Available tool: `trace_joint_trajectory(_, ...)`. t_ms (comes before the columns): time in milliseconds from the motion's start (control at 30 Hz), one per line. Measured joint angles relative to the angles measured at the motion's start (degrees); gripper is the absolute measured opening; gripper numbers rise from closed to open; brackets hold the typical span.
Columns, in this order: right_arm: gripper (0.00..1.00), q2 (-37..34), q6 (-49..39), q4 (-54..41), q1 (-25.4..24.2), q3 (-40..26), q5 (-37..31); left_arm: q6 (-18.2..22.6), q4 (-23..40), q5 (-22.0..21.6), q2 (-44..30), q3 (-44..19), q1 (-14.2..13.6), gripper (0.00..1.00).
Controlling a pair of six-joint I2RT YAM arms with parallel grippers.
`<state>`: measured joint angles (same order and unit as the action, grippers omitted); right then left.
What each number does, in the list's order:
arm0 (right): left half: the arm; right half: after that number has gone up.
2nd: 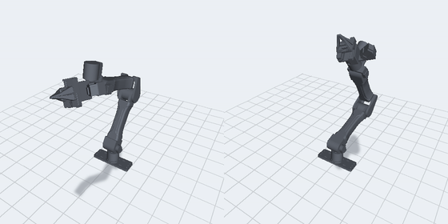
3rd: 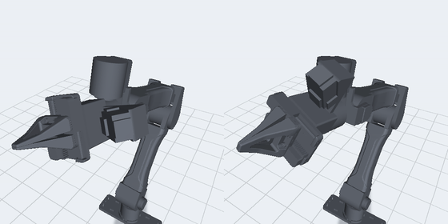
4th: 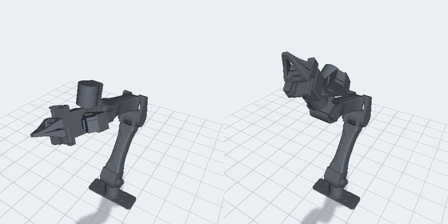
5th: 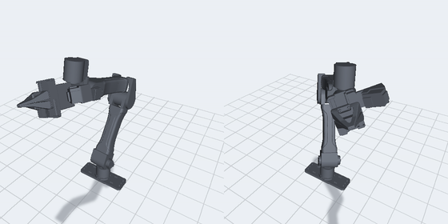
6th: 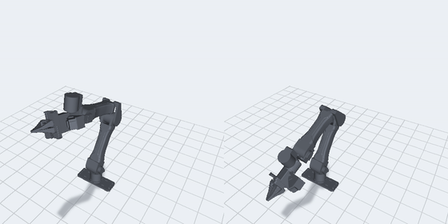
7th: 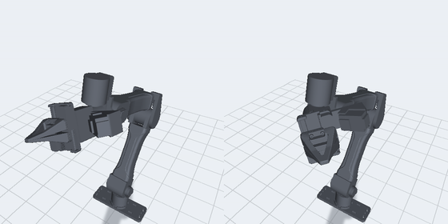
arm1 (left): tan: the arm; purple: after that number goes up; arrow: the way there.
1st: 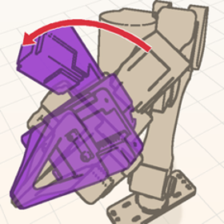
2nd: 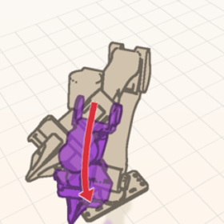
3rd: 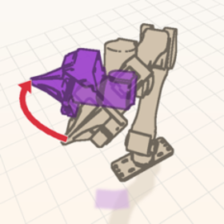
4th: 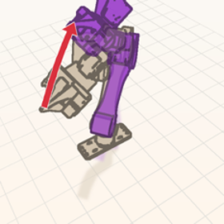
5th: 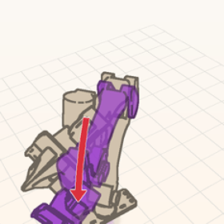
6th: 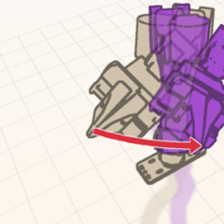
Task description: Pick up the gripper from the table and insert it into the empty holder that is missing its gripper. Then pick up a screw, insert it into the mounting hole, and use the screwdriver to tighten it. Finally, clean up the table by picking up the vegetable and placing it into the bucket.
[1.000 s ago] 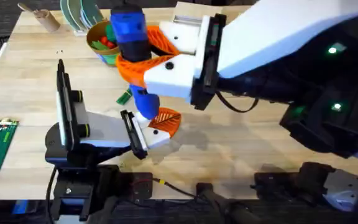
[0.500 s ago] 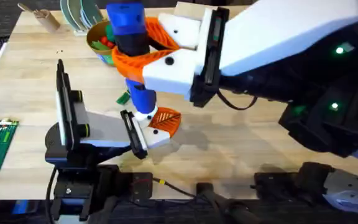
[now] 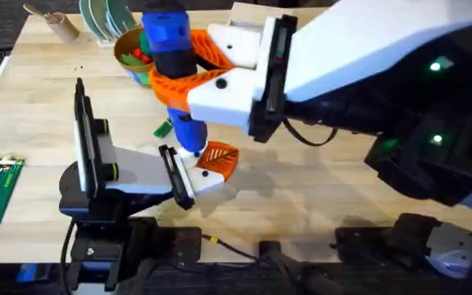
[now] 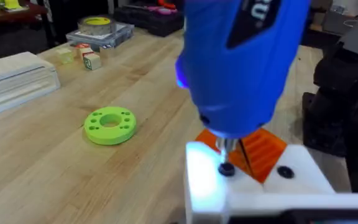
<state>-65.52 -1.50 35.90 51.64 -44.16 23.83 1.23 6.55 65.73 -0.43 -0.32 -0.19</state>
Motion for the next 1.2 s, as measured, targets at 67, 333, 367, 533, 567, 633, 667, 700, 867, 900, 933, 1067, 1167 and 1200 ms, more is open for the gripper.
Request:
trace_joint_trajectory(67,0.073,-0.34,0.00,0.25,0.00,0.00,-0.02,-0.02,0.02,0.01,0.01,0.00,0.00,0.004)
trace_joint_trajectory(333,0.070,-0.90,0.22,0.39,0.00,0.00,-0.15,-0.17,0.02,0.02,0.00,0.00,0.00,0.004)
trace_joint_trajectory(367,0.070,-0.88,0.22,0.44,0.00,0.01,-0.15,-0.17,0.01,0.02,0.00,0.00,0.00,0.003)
trace_joint_trajectory(533,0.069,-0.89,0.24,0.50,0.00,0.02,-0.15,-0.17,0.00,0.02,0.00,0.00,0.00,0.003)
trace_joint_trajectory(567,0.069,-0.89,0.24,0.52,0.00,0.02,-0.15,-0.17,0.02,0.02,0.00,0.00,0.00,0.003)
trace_joint_trajectory(633,0.069,-0.88,0.24,0.52,0.00,0.02,-0.15,-0.17,0.00,0.02,0.00,0.00,0.00,0.004)
trace_joint_trajectory(667,0.069,-0.87,0.24,0.52,0.00,0.00,-0.15,-0.17,0.00,0.02,0.00,0.00,0.00,0.003)
trace_joint_trajectory(700,0.068,-0.87,0.24,0.52,0.00,0.01,-0.15,-0.17,0.00,0.02,0.01,0.00,0.00,0.004)
trace_joint_trajectory(867,0.066,-0.28,0.22,0.33,-0.07,0.02,-0.15,-0.17,0.00,0.02,0.00,0.00,0.00,0.004)
trace_joint_trajectory(900,0.066,-0.09,0.22,0.33,-0.07,0.02,-0.17,-0.17,0.00,0.00,0.02,0.00,0.00,0.003)
trace_joint_trajectory(933,0.065,0.06,0.24,0.33,-0.07,0.02,-0.16,-0.17,0.00,0.01,0.00,0.00,0.00,0.003)
trace_joint_trajectory(1067,0.064,0.30,0.24,0.33,-0.07,0.02,-0.13,-0.17,0.00,0.00,0.00,0.00,0.00,0.004)
trace_joint_trajectory(1167,0.064,0.28,0.24,0.31,-0.07,0.02,-0.13,-0.17,0.00,0.01,0.00,0.00,0.00,0.004)
trace_joint_trajectory(1200,0.064,0.29,0.24,0.31,-0.07,0.02,-0.15,-0.17,0.00,0.00,0.00,0.00,0.00,0.003)
